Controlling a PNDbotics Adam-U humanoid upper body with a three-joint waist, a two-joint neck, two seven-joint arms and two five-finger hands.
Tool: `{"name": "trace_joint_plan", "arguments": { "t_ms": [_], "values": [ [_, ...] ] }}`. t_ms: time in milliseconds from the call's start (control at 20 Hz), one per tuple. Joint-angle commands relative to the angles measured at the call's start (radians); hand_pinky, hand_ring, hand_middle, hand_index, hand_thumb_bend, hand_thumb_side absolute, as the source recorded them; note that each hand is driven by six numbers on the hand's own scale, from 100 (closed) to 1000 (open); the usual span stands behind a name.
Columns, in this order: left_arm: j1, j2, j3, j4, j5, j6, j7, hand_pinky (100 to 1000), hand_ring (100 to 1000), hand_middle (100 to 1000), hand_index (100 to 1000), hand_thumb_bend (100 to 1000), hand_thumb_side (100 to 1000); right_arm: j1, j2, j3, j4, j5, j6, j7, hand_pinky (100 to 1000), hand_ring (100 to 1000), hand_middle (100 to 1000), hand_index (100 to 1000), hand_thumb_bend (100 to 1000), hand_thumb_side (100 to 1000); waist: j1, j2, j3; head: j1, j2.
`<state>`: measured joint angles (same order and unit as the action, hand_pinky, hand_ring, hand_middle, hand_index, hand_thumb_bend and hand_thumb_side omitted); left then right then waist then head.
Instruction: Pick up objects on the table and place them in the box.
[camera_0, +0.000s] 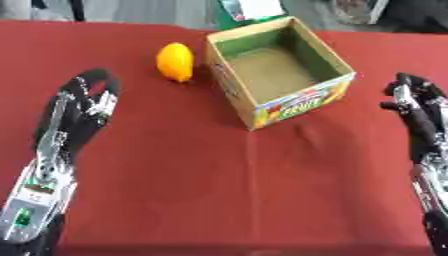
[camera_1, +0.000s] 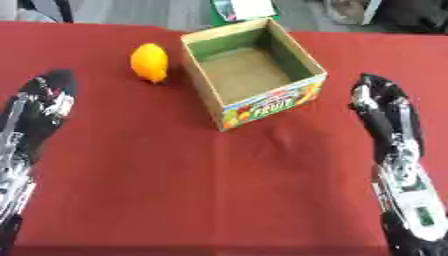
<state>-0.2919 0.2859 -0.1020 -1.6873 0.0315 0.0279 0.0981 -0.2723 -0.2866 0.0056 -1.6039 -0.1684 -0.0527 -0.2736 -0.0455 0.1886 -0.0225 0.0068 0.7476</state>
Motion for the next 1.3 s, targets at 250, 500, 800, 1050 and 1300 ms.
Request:
{"name": "trace_joint_plan", "arguments": {
  "t_ms": [250,500,800,1050,1300],
  "values": [
    [-0.018,0.029,0.008,-0.017,-0.005,-0.005,-0.006,841,948,807,747,315,435,-0.009,-0.014,-0.01,-0.024,0.0,-0.001,-0.002,629,724,610,741,100,412,0.002,-0.014,-0.001,0.0,0.002],
    [-0.02,0.032,0.007,-0.018,-0.005,-0.01,-0.013,842,950,809,755,410,379,-0.008,-0.014,-0.011,-0.024,0.001,-0.001,-0.002,629,724,610,741,100,412,0.002,-0.015,-0.002,0.0,0.002],
    [-0.035,0.063,-0.001,-0.018,-0.031,-0.012,-0.03,842,955,817,764,492,225,-0.008,-0.015,-0.009,-0.024,0.001,-0.001,-0.001,629,724,610,741,100,413,0.005,-0.017,-0.004,0.001,0.002],
    [-0.09,0.137,-0.022,-0.007,-0.099,0.026,-0.039,834,954,819,772,516,145,-0.007,-0.017,-0.007,-0.023,0.002,0.0,0.002,628,724,610,741,100,411,0.008,-0.019,-0.009,0.004,0.005],
    [-0.198,0.237,-0.046,0.038,-0.226,0.084,-0.082,812,933,806,774,528,100,-0.006,-0.019,-0.003,-0.021,0.002,0.001,0.006,628,724,610,741,100,410,0.009,-0.022,-0.018,0.009,0.007]
  ]
}}
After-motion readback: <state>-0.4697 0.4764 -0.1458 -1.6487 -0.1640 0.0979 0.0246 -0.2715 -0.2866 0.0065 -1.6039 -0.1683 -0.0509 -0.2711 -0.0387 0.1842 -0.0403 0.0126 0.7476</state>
